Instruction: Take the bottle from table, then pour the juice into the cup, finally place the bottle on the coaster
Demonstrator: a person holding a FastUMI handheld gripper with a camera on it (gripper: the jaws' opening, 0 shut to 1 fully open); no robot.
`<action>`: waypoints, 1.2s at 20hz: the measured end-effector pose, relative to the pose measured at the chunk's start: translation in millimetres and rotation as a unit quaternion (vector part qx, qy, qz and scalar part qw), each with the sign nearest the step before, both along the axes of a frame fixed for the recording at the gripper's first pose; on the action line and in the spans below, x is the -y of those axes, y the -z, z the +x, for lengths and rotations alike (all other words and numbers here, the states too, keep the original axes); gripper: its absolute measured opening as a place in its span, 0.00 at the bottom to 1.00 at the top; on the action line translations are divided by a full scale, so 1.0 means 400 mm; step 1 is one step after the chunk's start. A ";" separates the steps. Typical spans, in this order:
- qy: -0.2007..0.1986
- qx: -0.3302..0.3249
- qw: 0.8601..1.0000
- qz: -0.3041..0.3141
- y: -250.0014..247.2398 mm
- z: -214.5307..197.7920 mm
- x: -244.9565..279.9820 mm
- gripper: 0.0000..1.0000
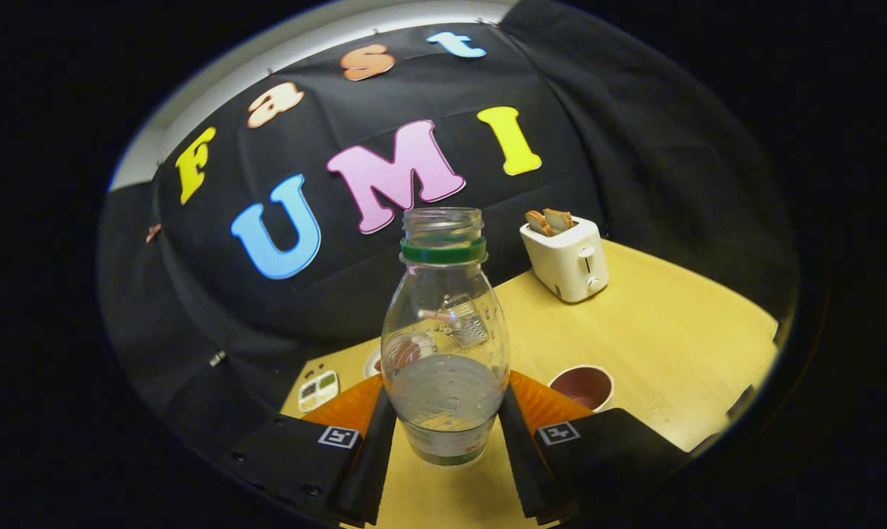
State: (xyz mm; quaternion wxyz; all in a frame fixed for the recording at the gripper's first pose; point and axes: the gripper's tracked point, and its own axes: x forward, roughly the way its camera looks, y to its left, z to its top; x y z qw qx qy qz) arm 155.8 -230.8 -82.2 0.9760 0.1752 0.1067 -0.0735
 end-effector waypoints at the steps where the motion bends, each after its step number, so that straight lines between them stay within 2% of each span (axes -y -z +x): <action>1: -0.003 0.003 0.999 -0.033 0.011 0.004 0.001 0.73; 4: -0.026 0.010 0.995 -0.099 0.043 0.036 -0.032 0.73; 8: -0.050 0.023 0.988 -0.141 0.078 0.121 -0.062 0.73; 16: -0.048 0.060 0.981 -0.176 0.115 0.304 -0.052 0.73; 24: -0.059 0.036 0.981 -0.183 0.213 0.406 -0.048 0.73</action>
